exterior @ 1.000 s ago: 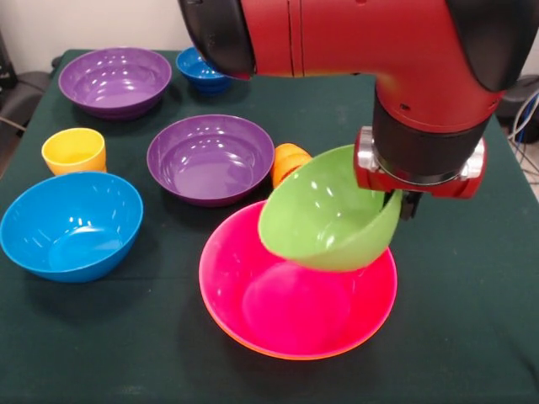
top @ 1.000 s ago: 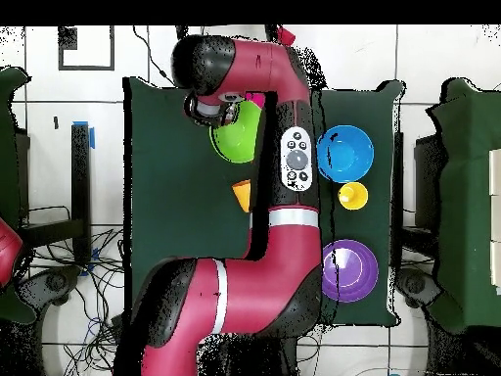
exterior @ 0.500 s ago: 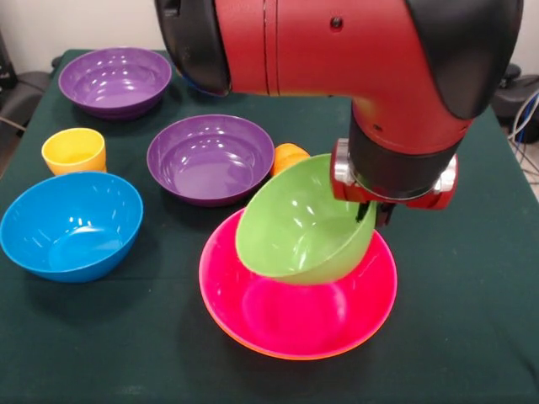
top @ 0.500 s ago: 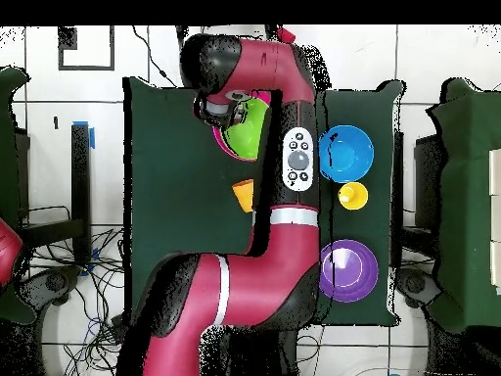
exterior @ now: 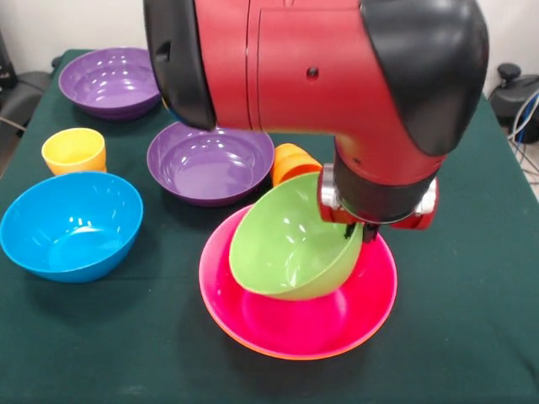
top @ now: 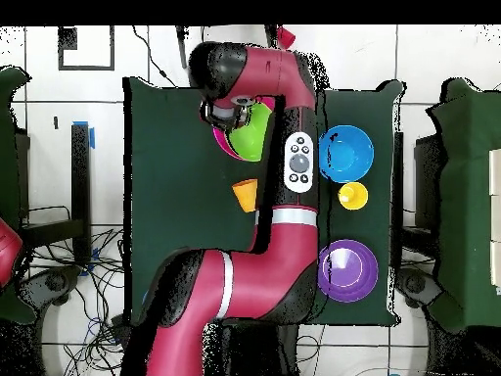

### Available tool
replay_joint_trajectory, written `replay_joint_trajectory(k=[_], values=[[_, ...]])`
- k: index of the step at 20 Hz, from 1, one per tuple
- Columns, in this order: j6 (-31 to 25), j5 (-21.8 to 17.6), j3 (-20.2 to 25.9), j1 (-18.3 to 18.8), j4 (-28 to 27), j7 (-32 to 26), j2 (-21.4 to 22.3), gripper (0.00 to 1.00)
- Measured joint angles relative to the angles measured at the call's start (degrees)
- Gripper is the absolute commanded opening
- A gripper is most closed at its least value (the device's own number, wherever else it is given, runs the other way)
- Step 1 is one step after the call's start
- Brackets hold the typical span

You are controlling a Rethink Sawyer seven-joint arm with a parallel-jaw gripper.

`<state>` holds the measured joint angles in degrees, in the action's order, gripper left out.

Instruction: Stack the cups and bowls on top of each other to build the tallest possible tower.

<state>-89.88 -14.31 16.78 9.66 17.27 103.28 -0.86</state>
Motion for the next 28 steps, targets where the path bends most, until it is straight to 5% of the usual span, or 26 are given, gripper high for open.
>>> replay_joint_trajectory(k=[7, 8, 20, 28], values=[[0.00, -0.05, 0.96, 0.15, -0.25, -0.07, -1.29, 0.00], [-0.01, -0.04, 1.00, 0.17, -0.25, -0.07, -1.35, 1.00], [1.57, 0.24, 1.04, 0.74, 0.29, -0.20, -1.15, 1.00], [11.33, 1.32, 0.57, 1.83, 10.83, -0.21, 4.02, 1.00]])
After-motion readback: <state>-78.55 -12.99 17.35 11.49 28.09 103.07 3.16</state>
